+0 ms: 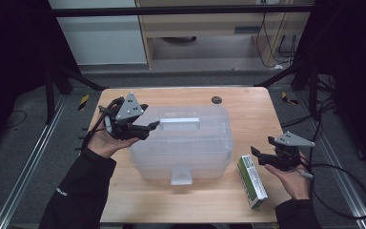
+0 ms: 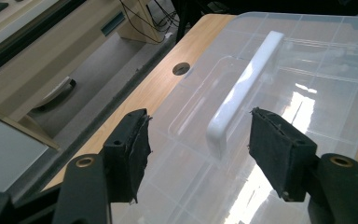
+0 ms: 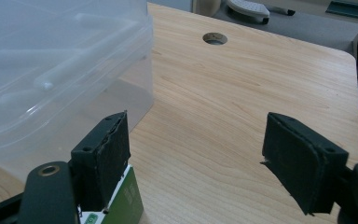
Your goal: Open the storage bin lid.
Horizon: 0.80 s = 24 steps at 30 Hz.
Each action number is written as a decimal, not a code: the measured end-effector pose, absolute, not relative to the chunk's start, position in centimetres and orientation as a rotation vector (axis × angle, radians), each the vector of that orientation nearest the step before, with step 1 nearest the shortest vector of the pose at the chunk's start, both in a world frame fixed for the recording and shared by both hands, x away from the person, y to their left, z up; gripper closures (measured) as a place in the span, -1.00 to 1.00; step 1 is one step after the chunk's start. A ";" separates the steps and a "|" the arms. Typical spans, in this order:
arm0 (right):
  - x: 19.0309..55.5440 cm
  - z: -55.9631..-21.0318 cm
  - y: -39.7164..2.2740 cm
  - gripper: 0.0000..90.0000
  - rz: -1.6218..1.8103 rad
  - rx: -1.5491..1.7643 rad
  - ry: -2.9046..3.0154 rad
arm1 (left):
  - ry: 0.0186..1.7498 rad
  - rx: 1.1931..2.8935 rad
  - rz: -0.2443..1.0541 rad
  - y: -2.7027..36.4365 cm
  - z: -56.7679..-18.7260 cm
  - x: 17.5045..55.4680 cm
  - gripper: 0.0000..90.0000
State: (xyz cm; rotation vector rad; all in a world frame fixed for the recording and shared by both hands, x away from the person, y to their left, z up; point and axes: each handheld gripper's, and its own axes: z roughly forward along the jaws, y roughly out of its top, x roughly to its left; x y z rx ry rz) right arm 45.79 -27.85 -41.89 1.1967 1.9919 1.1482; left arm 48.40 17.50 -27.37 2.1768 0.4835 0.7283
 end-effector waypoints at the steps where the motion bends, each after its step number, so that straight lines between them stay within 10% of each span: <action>1: 45.8 -41.9 -27.8 -0.48 1.148 1.197 1.992 | 0.482 2.175 0.728 17.4 -27.4 48.4 -0.17; 24: 45.9 -42.0 -27.8 -0.49 1.143 1.190 2.009 | 0.392 2.299 0.719 14.6 -28.3 49.7 -0.09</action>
